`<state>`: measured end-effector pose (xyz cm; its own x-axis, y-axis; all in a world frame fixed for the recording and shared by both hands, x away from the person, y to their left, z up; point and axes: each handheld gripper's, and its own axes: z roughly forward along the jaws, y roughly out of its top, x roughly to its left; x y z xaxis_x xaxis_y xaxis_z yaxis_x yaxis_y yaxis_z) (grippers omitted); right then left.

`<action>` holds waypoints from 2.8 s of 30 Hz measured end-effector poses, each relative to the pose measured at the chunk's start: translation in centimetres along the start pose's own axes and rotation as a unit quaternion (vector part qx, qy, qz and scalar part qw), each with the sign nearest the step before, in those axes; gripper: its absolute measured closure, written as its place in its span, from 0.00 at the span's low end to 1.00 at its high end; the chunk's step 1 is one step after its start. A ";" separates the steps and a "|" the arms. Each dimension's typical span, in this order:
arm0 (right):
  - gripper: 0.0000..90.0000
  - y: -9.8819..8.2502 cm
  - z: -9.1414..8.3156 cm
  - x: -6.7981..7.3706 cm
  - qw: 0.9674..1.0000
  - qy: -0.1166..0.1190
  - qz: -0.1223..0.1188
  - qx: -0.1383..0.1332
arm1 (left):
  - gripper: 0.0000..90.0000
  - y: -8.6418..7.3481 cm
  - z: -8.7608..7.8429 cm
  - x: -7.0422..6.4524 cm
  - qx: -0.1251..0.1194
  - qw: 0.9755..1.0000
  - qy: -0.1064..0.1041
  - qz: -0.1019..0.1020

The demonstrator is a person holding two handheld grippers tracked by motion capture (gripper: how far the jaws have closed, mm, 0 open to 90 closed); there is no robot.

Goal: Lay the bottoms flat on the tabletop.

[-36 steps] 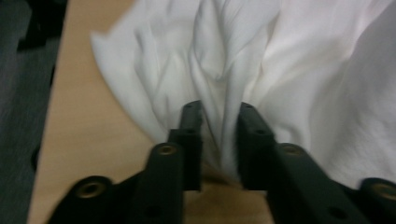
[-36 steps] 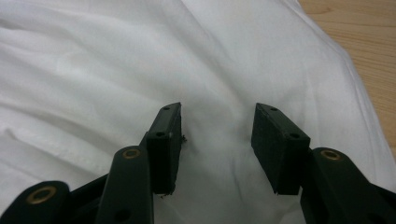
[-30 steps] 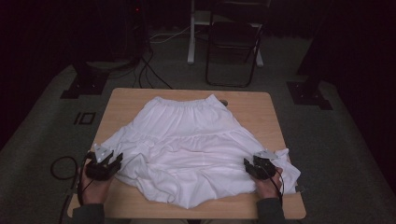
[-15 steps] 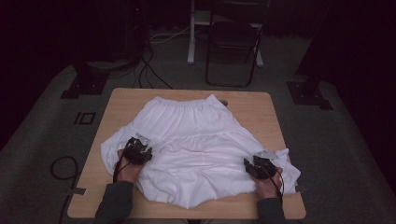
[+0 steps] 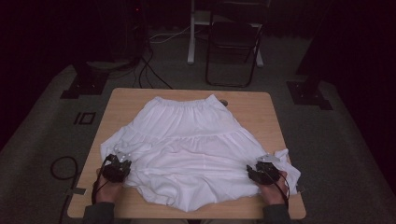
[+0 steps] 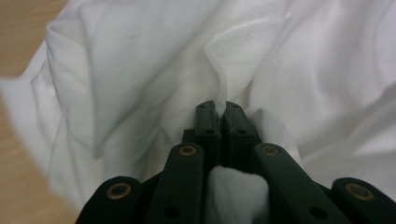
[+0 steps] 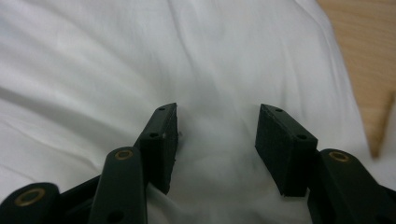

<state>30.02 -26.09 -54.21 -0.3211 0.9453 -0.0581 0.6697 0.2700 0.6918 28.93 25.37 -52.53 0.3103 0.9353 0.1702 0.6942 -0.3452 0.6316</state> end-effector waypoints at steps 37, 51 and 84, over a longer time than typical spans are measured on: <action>0.55 -2.1 -7.4 -0.3 0.999 -0.032 -0.001 -0.040 | 0.70 -0.8 -5.8 -0.4 -0.068 0.998 0.004 0.005; 0.55 3.9 -2.6 0.8 0.998 -0.016 -0.020 -0.063 | 0.64 6.8 0.6 -1.1 -0.048 0.998 -0.026 0.012; 0.57 -1.6 -1.1 0.2 1.000 -0.008 0.019 -0.014 | 0.61 -1.7 0.4 -2.3 -0.044 0.996 -0.070 -0.043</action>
<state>28.13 -26.58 -54.56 -0.2848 0.9577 -0.0423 0.6627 0.2286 0.7131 27.28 23.74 -54.33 0.3434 0.9391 0.0098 0.6649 -0.2505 0.7037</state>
